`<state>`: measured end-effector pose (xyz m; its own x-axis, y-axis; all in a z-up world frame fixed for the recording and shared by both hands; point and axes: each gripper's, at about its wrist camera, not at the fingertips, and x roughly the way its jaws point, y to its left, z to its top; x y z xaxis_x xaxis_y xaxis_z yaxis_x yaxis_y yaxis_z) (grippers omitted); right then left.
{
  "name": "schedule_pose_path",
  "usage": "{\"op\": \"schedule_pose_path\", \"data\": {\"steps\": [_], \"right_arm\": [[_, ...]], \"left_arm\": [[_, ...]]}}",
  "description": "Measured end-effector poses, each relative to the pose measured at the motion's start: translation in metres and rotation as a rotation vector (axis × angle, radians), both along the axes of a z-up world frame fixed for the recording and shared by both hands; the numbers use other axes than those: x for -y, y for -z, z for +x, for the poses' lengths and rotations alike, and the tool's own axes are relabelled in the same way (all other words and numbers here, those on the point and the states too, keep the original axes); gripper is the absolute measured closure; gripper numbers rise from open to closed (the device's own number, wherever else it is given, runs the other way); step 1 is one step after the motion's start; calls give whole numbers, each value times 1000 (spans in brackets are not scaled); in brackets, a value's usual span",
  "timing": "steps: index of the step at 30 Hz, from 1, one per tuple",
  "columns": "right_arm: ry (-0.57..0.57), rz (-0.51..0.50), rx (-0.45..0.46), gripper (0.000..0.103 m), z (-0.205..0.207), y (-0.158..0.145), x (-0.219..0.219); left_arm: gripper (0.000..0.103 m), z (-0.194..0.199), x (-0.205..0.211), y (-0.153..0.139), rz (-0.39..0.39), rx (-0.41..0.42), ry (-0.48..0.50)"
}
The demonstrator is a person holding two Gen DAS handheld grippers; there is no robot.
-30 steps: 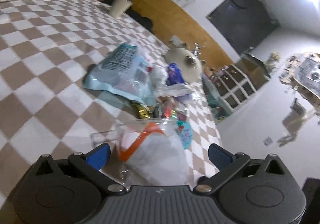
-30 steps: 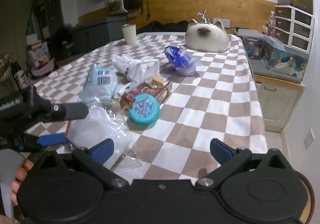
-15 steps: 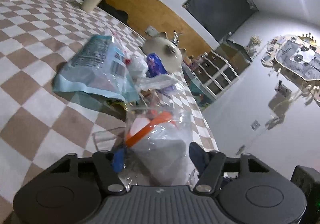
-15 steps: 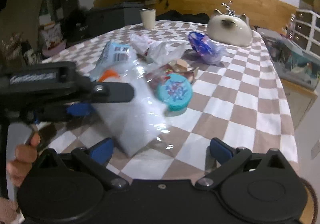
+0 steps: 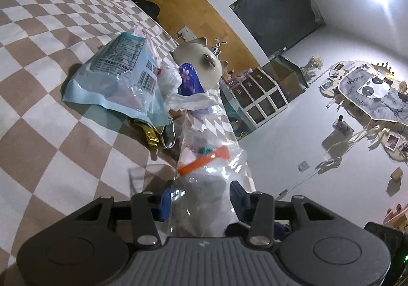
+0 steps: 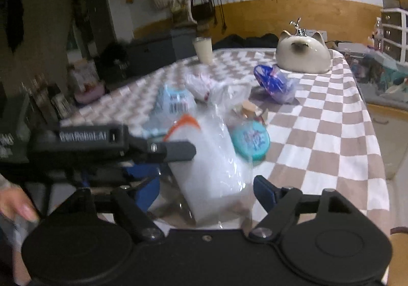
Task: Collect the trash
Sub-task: 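Grasp the clear plastic bag with orange trim using the left gripper, then grasp the teal round lid with the right gripper while the left holds the bag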
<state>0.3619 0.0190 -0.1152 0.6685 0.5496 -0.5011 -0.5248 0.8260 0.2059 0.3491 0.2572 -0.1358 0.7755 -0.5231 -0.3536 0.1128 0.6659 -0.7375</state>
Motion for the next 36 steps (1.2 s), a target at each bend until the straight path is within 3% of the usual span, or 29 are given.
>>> {"op": "schedule_pose_path", "data": {"steps": [4,10,15,18,23,24,25,28,36], "right_arm": [[36,64,-28,19,9,-2,11],[65,244,-142,38,26,5,31],[19,259,-157,47,30,9,27],[1,295,-172,47,33,11,30],[-13,317,-193,47,35,13,31],[-20,316,-199,47,35,14,31],[-25,309,-203,46,36,15,29],[-24,282,-203,47,37,15,28],[67,186,-81,41,48,-12,28]], "left_arm": [[56,0,1,0,2,-2,0],[56,-2,-1,1,-8,0,3],[56,-2,-6,4,-36,-19,-10],[56,-3,-5,4,-35,-16,-13],[55,-4,-8,4,-46,-14,-28],[58,-4,-8,3,-45,-12,-34],[68,-5,-8,2,-26,-11,-45],[71,-6,-10,2,-18,-12,-48],[74,-16,-12,-6,19,37,-85]]}}
